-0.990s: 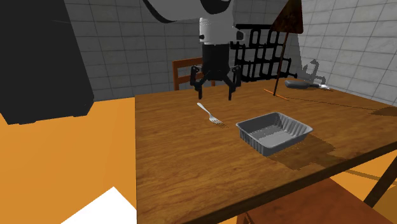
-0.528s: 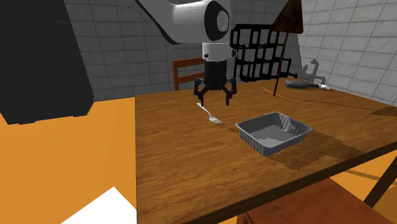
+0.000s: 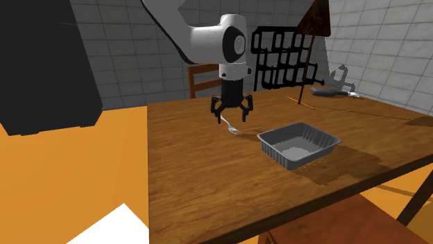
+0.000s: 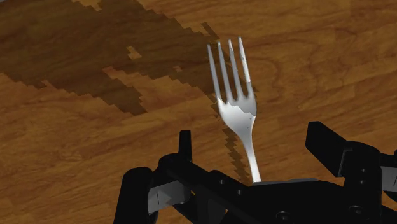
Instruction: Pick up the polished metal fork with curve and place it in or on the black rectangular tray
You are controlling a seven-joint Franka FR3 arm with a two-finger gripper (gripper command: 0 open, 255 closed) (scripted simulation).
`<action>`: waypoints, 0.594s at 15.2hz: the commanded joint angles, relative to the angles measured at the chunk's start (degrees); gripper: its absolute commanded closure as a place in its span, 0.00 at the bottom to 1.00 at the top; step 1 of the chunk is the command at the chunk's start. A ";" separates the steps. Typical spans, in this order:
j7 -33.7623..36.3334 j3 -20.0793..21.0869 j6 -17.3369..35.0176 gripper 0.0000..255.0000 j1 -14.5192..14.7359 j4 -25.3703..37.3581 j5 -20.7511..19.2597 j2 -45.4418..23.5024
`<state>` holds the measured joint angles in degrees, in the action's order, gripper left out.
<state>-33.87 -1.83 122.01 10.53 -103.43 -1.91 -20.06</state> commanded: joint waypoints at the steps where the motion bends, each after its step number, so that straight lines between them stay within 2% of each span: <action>1: -0.15 -0.04 1.31 0.00 -0.11 -0.61 0.01 -0.67; 9: -0.15 -0.05 2.33 0.00 -0.14 -1.09 0.01 -1.22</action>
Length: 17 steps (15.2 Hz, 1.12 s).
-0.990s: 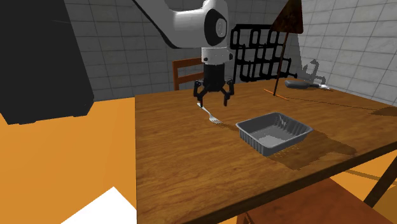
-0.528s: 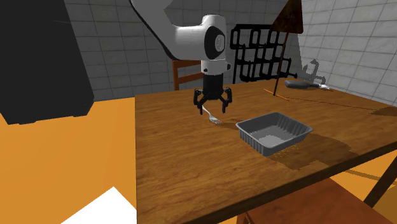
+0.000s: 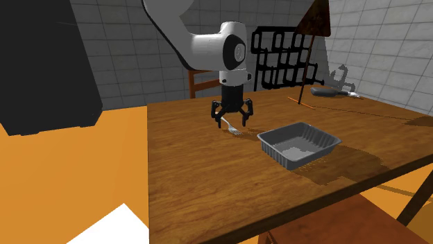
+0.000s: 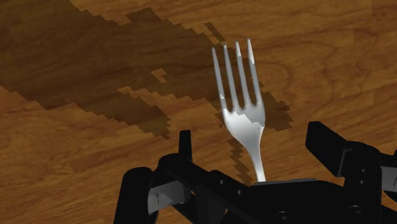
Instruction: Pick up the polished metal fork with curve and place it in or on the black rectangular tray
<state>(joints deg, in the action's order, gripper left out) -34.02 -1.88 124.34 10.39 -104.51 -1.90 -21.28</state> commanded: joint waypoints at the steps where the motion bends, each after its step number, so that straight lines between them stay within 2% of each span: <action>1: 0.00 0.00 0.00 0.00 0.00 0.00 0.00 0.00; 2: 0.00 0.00 0.00 1.00 0.00 0.00 0.00 0.00; 11: 0.00 0.01 0.01 1.00 -0.01 -0.01 0.00 0.00; 17: -0.11 0.00 -3.88 1.00 0.02 1.78 0.00 2.11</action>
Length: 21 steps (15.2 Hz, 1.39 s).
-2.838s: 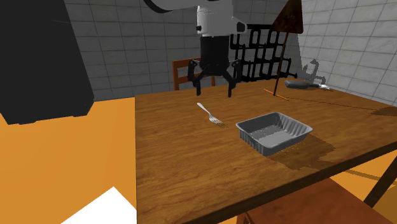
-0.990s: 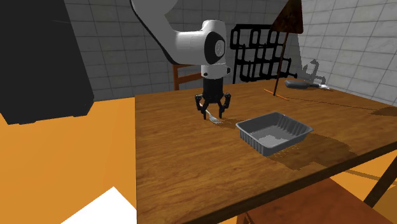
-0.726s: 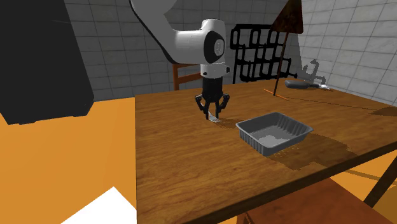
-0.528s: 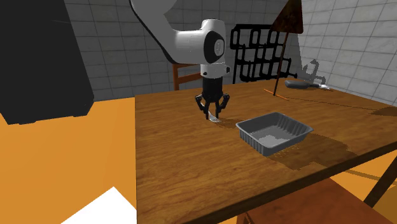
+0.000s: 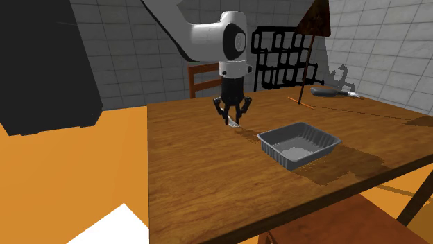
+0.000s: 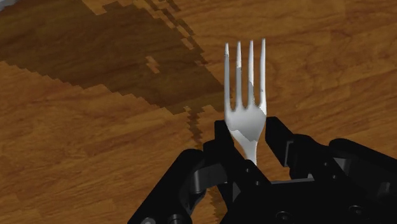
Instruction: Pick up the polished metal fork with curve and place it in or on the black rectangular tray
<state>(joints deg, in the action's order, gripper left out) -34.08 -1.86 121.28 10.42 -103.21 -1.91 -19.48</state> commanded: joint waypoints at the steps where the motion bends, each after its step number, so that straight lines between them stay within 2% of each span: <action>1: -0.07 -0.01 -1.48 1.00 -0.02 0.83 0.01 0.63; 18: -0.41 -0.02 -12.55 1.00 0.03 8.23 0.05 4.30; 21: -4.10 -1.37 -12.08 1.00 -2.28 6.86 0.27 5.34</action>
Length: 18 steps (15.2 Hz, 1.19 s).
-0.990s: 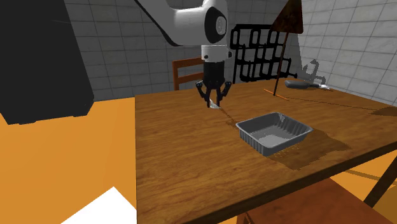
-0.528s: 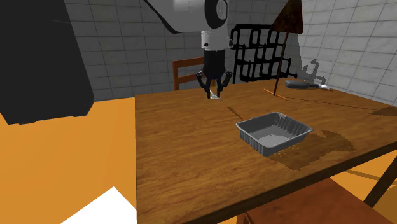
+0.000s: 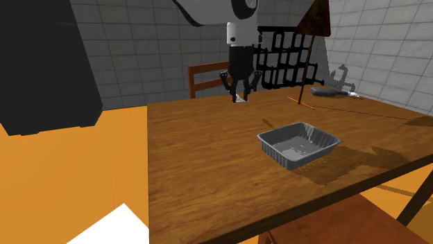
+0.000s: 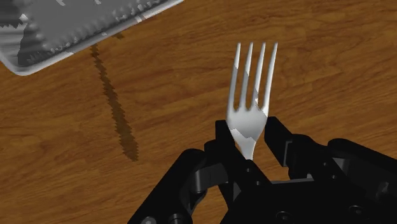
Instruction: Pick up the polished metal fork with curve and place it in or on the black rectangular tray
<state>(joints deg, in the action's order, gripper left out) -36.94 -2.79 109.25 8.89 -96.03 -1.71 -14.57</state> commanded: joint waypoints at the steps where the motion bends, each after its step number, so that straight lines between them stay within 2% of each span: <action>1: -2.49 -0.90 0.06 1.00 -1.52 -0.64 0.14 0.67; 8: -11.33 -4.14 0.30 1.00 -6.99 -0.84 0.77 0.93; 15: -20.70 -7.42 -0.53 1.00 -12.89 2.72 1.92 -1.54; 18: -20.68 -7.36 1.62 1.00 -12.91 1.00 1.98 -1.98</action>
<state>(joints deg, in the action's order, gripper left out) -57.28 -10.09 110.31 -3.82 -94.78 0.19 -16.25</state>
